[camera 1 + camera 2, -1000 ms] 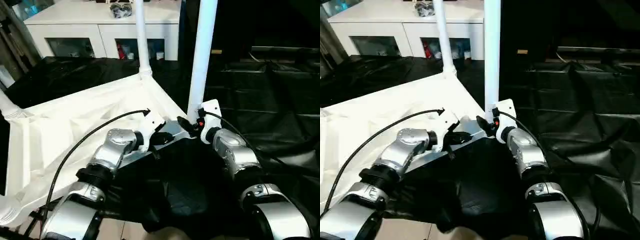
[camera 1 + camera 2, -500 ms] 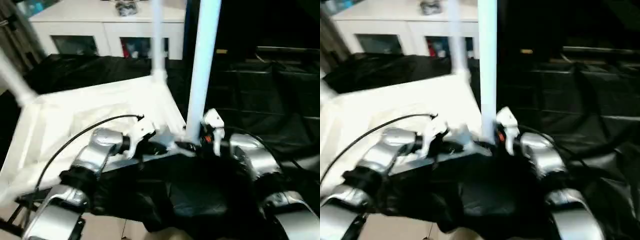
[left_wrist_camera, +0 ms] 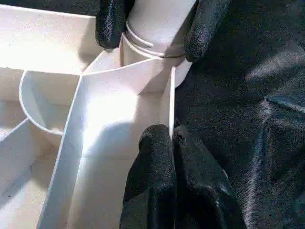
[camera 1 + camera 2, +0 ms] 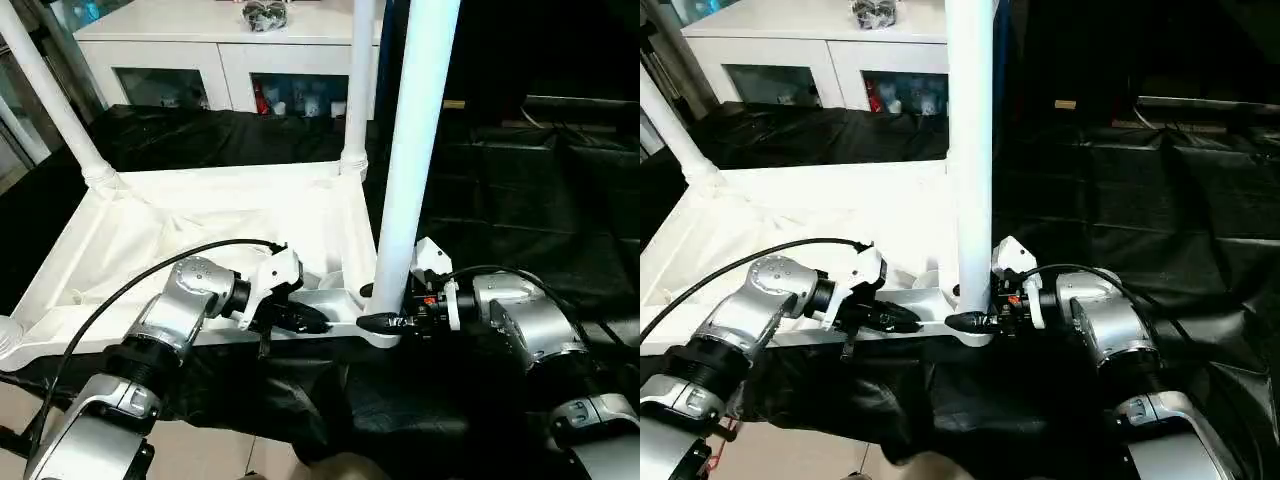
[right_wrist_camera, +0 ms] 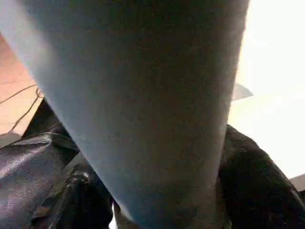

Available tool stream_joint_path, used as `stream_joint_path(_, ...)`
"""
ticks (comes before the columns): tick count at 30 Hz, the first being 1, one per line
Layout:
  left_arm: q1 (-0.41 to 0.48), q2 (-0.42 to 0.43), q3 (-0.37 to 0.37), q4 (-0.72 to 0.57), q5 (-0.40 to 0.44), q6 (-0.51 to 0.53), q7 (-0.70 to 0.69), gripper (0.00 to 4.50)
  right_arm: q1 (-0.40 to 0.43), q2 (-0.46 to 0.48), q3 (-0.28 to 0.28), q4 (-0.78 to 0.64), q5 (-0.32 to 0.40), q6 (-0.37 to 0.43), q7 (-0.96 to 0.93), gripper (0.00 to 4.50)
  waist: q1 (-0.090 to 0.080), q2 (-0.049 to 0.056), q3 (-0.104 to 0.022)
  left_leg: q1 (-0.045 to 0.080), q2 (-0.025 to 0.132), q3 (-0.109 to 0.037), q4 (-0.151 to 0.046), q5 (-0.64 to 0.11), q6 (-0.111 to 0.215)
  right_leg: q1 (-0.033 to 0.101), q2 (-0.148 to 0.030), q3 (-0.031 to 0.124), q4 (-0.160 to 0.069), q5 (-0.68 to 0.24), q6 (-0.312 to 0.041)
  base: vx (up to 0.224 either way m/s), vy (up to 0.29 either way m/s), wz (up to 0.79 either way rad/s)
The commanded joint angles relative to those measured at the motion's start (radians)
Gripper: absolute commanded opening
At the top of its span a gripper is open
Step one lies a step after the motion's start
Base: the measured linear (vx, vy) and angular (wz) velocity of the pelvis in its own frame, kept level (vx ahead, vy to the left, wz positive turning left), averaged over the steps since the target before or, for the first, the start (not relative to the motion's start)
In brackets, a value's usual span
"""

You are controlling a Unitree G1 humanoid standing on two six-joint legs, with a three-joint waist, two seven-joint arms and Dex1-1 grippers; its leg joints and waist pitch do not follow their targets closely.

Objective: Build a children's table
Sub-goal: Rotate leg to tighten

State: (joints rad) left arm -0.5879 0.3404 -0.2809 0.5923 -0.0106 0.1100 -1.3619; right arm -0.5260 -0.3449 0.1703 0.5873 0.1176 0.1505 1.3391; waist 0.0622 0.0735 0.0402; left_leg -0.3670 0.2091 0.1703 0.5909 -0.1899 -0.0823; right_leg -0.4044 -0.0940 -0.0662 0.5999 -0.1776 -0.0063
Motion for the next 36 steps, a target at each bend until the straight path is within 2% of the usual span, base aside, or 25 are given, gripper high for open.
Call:
stream_joint_path(1,-0.014,-0.021,0.004,-0.053,-0.037,0.001,0.016,0.0,0.026,0.034,0.063,-0.022,0.021,0.034,0.05,2.57,-0.001,-0.011,-0.062,0.006,0.015,0.006,-0.069,-0.194,0.079,0.056,-0.038,0.03,-0.062,-0.151,-0.271,0.0,0.0,0.0)
stream_joint_path(4,-0.023,-0.038,0.018,-0.037,-0.028,0.007,0.067,0.0,0.029,0.062,0.037,-0.012,0.027,0.039,-0.006,2.56,-0.001,-0.011,-0.062,0.005,0.016,0.007,-0.068,-0.186,0.082,0.056,-0.039,0.03,-0.061,-0.141,-0.273,0.0,0.0,0.0)
stream_joint_path(5,-0.04,-0.058,0.033,-0.011,-0.017,0.002,0.128,0.0,0.016,0.089,0.015,0.029,0.007,0.015,-0.1,2.55,-0.001,-0.013,-0.061,0.005,0.016,0.007,-0.069,-0.193,0.079,0.055,-0.039,0.03,-0.063,-0.156,-0.269,0.0,0.0,0.0)
stream_joint_path(7,-0.077,-0.095,0.058,0.044,0.007,0.003,0.251,0.0,-0.024,0.142,-0.028,0.133,-0.035,-0.014,-0.313,2.54,-0.009,-0.01,-0.055,0.006,0.013,0.005,-0.074,-0.23,0.049,0.051,-0.041,0.029,-0.071,-0.235,-0.251,0.0,0.0,0.0)
stream_joint_path(8,-0.092,-0.109,0.065,0.064,0.017,0.008,0.296,0.0,-0.045,0.164,-0.047,0.181,-0.051,-0.015,-0.409,2.54,-0.015,-0.009,-0.053,0.011,0.009,0.004,-0.076,-0.265,0.024,0.047,-0.042,0.029,-0.079,-0.321,-0.23,0.0,0.0,0.0)
stream_joint_path(9,-0.11,-0.13,0.07,0.089,0.031,0.013,0.358,0.0,-0.068,0.189,-0.066,0.23,-0.06,-0.02,-0.508,2.54,-0.02,-0.012,-0.053,0.012,0.006,0.001,-0.077,-0.278,0.009,0.05,-0.043,0.029,-0.083,-0.372,-0.206,0.0,0.0,0.0)
stream_joint_path(10,-0.118,-0.143,0.073,0.102,0.037,0.018,0.392,0.0,-0.079,0.205,-0.078,0.252,-0.061,-0.021,-0.559,2.53,-0.023,-0.008,-0.054,0.012,0.007,0.0,-0.077,-0.273,0.003,0.048,-0.044,0.03,-0.083,-0.37,-0.202,0.0,0.0,0.0)
stream_joint_path(11,-0.123,-0.15,0.075,0.108,0.039,0.021,0.408,0.0,-0.085,0.213,-0.086,0.262,-0.059,-0.02,-0.586,2.52,-0.03,-0.011,-0.053,0.009,0.004,0.0,-0.077,-0.27,0.004,0.049,-0.042,0.029,-0.085,-0.365,-0.196,0.0,0.0,0.0)
stream_joint_path(13,-0.131,-0.168,0.077,0.119,0.041,0.028,0.44,0.0,-0.1,0.236,-0.107,0.285,-0.052,-0.011,-0.65,2.52,-0.033,-0.01,-0.056,0.004,0.005,0.0,-0.076,-0.252,0.019,0.052,-0.041,0.03,-0.082,-0.318,-0.203,0.0,0.0,0.0)
stream_joint_path(15,-0.146,-0.22,0.081,0.129,0.051,0.055,0.531,0.0,-0.124,0.294,-0.139,0.319,-0.048,-0.008,-0.78,2.52,-0.035,-0.007,-0.061,0.003,0.005,0.002,-0.072,-0.212,0.032,0.052,-0.039,0.03,-0.075,-0.243,-0.222,0.0,0.0,0.0)
stream_joint_path(17,-0.148,-0.241,0.08,0.13,0.057,0.063,0.56,0.0,-0.13,0.319,-0.138,0.328,-0.053,-0.011,-0.808,2.52,-0.031,-0.008,-0.064,0.003,0.005,0.003,-0.069,-0.185,0.047,0.054,-0.038,0.029,-0.072,-0.188,-0.237,0.0,0.0,0.0)
stream_joint_path(19,-0.15,-0.256,0.077,0.138,0.062,0.055,0.566,0.0,-0.135,0.344,-0.131,0.343,-0.062,-0.035,-0.806,2.52,-0.029,-0.008,-0.067,0.002,0.005,0.004,-0.067,-0.162,0.063,0.056,-0.038,0.027,-0.068,-0.136,-0.252,0.0,0.0,0.0)
stream_joint_path(21,-0.152,-0.261,0.071,0.144,0.063,0.043,0.556,0.0,-0.139,0.356,-0.127,0.355,-0.067,-0.059,-0.796,3.07,-0.028,-0.008,-0.067,0.001,0.005,0.005,-0.066,-0.156,0.076,0.059,-0.038,0.026,-0.066,-0.115,-0.261,0.0,0.0,0.0)
stream_joint_path(25,-0.139,-0.234,0.052,0.126,0.052,0.011,0.484,0.0,-0.137,0.342,-0.123,0.353,-0.058,-0.085,-0.738,3.36,-0.03,-0.008,-0.063,0.0,0.006,0.005,-0.07,-0.198,0.076,0.06,-0.04,0.026,-0.071,-0.169,-0.256,0.0,0.0,0.0)
stream_joint_path(27,-0.128,-0.217,0.048,0.11,0.047,0.009,0.451,0.0,-0.136,0.32,-0.118,0.344,-0.068,-0.102,-0.714,3.58,-0.031,-0.007,-0.064,0.0,0.007,0.004,-0.07,-0.189,0.077,0.061,-0.041,0.026,-0.069,-0.152,-0.259,0.0,0.0,0.0)
stream_joint_path(30,-0.107,-0.185,0.037,0.083,0.041,0.0,0.381,0.0,-0.127,0.262,-0.106,0.315,-0.061,-0.111,-0.608,3.58,-0.031,-0.006,-0.066,-0.002,0.008,0.004,-0.068,-0.175,0.089,0.064,-0.039,0.024,-0.065,-0.113,-0.271,0.0,0.0,0.0)
stream_joint_path(32,-0.093,-0.164,0.029,0.067,0.031,-0.019,0.327,0.0,-0.115,0.223,-0.095,0.286,-0.05,-0.119,-0.515,3.58,-0.028,-0.003,-0.067,-0.002,0.01,0.006,-0.064,-0.149,0.107,0.064,-0.038,0.023,-0.06,-0.063,-0.287,0.0,0.0,0.0)
stream_joint_path(33,-0.093,-0.164,0.029,0.067,0.031,-0.019,0.327,0.0,-0.115,0.223,-0.095,0.286,-0.05,-0.119,-0.515,3.58,-0.025,-0.005,-0.07,-0.001,0.011,0.006,-0.061,-0.141,0.117,0.065,-0.038,0.023,-0.056,-0.035,-0.298,0.0,0.0,0.0)
stream_joint_path(34,-0.083,-0.148,0.024,0.055,0.022,-0.03,0.284,0.0,-0.106,0.195,-0.085,0.264,-0.039,-0.124,-0.441,3.58,-0.025,0.0,-0.069,-0.001,0.011,0.007,-0.061,-0.136,0.121,0.063,-0.038,0.023,-0.054,-0.027,-0.303,0.0,0.0,0.0)
stream_joint_path(36,-0.072,-0.129,0.017,0.039,0.009,-0.045,0.228,0.0,-0.088,0.156,-0.067,0.225,-0.025,-0.128,-0.336,3.58,-0.018,-0.002,-0.068,0.001,0.013,0.007,-0.06,-0.145,0.134,0.063,-0.037,0.023,-0.055,-0.014,-0.313,0.0,0.0,0.0)
